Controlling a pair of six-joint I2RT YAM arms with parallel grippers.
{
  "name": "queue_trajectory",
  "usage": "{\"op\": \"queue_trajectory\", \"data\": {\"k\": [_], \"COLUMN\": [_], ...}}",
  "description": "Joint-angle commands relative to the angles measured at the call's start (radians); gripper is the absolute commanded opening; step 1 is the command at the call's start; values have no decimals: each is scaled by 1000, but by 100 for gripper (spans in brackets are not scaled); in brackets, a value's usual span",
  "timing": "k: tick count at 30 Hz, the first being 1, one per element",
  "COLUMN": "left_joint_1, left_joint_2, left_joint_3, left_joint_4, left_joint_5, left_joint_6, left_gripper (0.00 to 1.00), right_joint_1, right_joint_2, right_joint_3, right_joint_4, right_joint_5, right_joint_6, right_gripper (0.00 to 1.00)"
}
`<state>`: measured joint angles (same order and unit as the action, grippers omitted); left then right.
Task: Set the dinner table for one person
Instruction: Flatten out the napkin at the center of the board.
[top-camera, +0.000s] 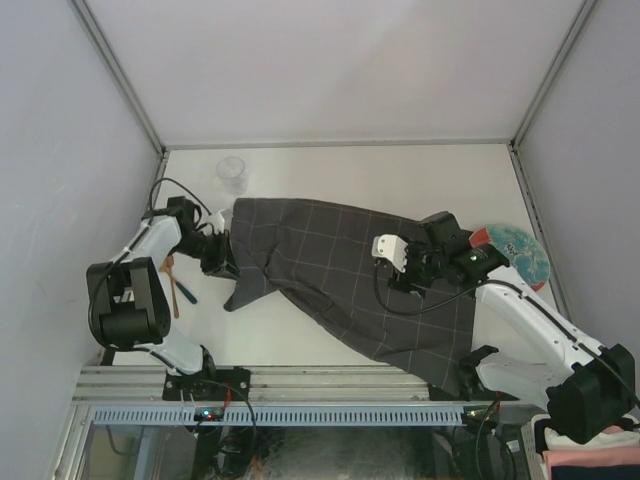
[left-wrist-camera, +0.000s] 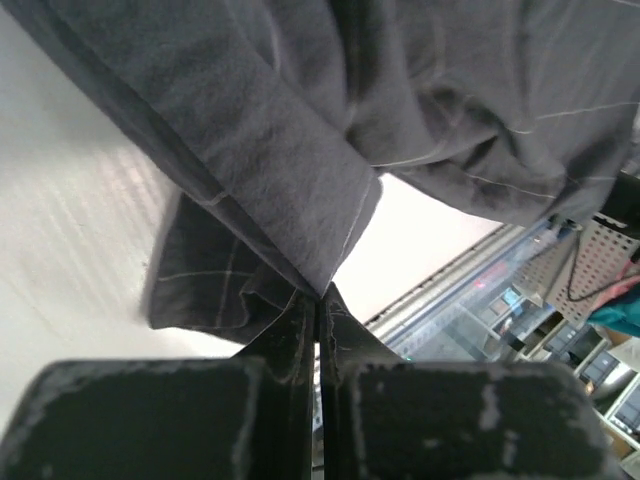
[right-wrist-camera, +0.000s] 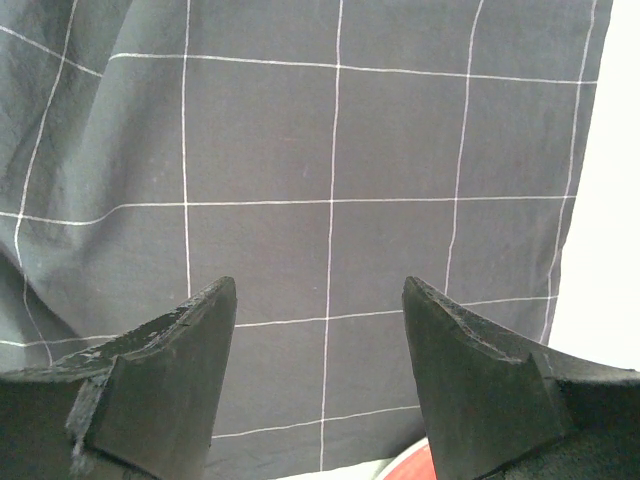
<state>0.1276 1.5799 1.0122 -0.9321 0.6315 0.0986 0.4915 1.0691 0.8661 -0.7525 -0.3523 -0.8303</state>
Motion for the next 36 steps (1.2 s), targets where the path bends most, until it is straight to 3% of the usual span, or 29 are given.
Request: {"op": "queue_trajectory", "data": {"k": [1,7,12,16,25,32,36], "left_joint_1": [7,6,15,44,126,126,123], "left_joint_2": [-41,-124,-144,-101,-35,-65,-166], "left_joint_3": [163,404,515,481,174,199,203], "left_joint_4": [-216,-444,-484,-475,-290,-213,-179], "left_joint_5": [134,158,147,79,-30,-183,-254], "left_joint_6": [84,128,103,162,297,392,492], "left_gripper": [0,0,0,0,8,31,38], "right_joint_1": [24,57,94,108,105,122,125], "right_joint_2": [1,41,92,105,86,80,77], "right_joint_3": [-18,-22,-21,-21,-53,-59,-60], "right_joint_4": [34,69,104,104,87,39,6], "right_joint_5": [-14,-21,-14,-10,6,-1,-52], "right_joint_6": [-3,5,7,3,-14,-24,-35], "right_gripper": [68,68,68,68,68,68,69]}}
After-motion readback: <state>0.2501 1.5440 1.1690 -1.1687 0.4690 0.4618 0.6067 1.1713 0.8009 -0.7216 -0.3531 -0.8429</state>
